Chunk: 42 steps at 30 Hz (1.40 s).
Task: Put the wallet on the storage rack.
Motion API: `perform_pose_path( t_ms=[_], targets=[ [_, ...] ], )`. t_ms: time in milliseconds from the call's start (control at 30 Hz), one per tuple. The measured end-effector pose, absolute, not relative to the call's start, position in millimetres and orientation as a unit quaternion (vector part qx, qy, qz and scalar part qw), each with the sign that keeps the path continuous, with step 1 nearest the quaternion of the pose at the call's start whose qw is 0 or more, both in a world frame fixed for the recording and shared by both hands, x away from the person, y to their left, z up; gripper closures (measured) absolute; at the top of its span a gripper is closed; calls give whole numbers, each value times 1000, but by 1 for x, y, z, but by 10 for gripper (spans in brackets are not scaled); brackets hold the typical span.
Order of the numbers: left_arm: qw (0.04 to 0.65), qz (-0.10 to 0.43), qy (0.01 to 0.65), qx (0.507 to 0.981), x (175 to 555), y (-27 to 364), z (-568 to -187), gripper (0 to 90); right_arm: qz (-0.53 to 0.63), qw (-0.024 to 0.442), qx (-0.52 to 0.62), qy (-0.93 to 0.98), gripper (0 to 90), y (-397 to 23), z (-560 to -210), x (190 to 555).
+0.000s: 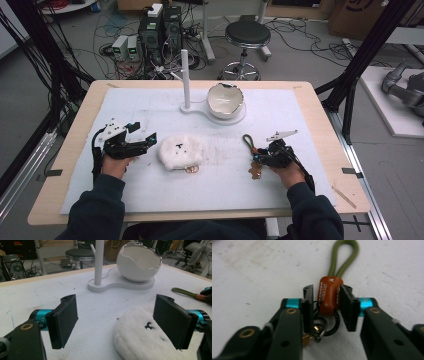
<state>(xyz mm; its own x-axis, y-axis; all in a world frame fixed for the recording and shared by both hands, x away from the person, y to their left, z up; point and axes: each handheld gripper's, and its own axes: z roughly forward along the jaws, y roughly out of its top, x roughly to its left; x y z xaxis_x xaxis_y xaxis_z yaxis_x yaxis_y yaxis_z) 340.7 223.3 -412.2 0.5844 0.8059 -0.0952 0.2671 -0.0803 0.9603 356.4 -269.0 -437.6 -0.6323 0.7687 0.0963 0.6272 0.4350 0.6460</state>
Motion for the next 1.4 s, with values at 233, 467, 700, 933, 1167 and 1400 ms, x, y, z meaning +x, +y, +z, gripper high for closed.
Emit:
perform_pose_path(
  t_ms=[233,467,700,933,1167,1400],
  targets=[
    [558,242,390,691,341,225,-412,202,339,108,392,848,748,-265,-436,356],
    [576,223,386,685,340,222,-409,257,410,141,380,817,748,-271,-419,352],
    [585,216,373,687,338,211,-404,327,446,162,354,806,748,-258,-408,351],
    [583,218,377,686,339,213,-403,327,451,170,341,807,748,-246,-403,352],
    [581,214,379,688,340,214,-404,327,451,166,339,809,748,-240,-403,357],
    [513,165,398,742,351,201,-422,306,385,118,404,821,743,-246,-424,371]
  ],
)
